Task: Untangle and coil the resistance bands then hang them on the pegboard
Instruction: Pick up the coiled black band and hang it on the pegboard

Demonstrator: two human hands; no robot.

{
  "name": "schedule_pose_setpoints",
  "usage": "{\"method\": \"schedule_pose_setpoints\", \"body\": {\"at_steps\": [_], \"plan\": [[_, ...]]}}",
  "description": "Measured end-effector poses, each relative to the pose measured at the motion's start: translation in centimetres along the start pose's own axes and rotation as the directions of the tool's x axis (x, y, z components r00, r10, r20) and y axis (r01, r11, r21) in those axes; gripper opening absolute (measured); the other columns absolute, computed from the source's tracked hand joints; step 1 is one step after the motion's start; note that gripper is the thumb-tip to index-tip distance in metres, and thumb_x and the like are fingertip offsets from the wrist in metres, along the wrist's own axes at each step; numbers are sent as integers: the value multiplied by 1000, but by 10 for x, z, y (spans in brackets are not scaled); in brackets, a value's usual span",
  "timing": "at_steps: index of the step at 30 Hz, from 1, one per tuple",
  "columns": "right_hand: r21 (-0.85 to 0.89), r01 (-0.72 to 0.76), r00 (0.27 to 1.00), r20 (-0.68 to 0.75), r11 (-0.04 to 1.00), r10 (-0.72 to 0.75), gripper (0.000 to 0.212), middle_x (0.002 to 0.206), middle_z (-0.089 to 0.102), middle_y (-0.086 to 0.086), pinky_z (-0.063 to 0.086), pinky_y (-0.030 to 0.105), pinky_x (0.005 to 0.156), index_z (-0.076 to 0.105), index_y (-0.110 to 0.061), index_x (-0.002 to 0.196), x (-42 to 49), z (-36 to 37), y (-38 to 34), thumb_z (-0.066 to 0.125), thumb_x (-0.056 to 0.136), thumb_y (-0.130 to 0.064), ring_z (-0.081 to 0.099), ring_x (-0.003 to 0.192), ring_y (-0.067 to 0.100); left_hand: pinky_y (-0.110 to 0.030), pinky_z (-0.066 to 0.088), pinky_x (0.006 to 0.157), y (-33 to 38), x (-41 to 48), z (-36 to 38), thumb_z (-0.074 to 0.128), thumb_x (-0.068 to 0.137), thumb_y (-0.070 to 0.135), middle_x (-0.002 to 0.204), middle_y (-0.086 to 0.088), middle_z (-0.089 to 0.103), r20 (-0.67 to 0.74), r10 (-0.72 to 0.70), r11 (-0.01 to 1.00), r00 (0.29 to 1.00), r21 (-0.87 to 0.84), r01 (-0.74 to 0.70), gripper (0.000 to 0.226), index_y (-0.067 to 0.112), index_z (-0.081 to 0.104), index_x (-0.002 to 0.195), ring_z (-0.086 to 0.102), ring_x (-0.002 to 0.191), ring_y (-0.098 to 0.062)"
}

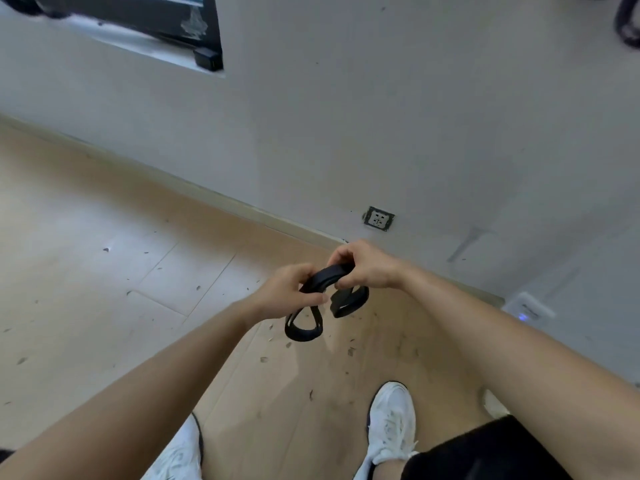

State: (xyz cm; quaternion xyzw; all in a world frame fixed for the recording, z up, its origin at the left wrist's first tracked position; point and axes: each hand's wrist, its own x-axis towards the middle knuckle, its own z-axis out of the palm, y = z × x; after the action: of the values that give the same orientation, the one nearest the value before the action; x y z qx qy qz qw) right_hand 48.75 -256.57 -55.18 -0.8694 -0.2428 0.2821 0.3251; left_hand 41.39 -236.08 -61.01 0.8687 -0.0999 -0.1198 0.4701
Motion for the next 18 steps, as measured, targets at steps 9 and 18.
{"method": "schedule_pose_setpoints", "body": {"at_steps": [9, 18], "plan": [[17, 58, 987, -153, 998, -55, 13, 90, 73, 11, 54, 43, 88, 72, -14, 89, -45, -38, -10, 80, 79, -10, 69, 91, 28, -22, 43, 63, 106, 8, -41, 75, 91, 27, 75, 2, 62, 13, 161, 987, 987, 15, -161, 9, 21, 70, 98, 56, 66, -9], [208, 188, 914, -395, 960, -93, 20, 102, 71, 22, 56, 41, 88, 71, -13, 103, -98, -113, -36, 80, 85, -14, 70, 91, 30, -42, 55, 96, 189, 27, -98, 63, 100, 23, 96, -6, 67, -31, 208, 975, 978, -74, -209, 19, 8, 67, 112, 69, 93, -16]]}}
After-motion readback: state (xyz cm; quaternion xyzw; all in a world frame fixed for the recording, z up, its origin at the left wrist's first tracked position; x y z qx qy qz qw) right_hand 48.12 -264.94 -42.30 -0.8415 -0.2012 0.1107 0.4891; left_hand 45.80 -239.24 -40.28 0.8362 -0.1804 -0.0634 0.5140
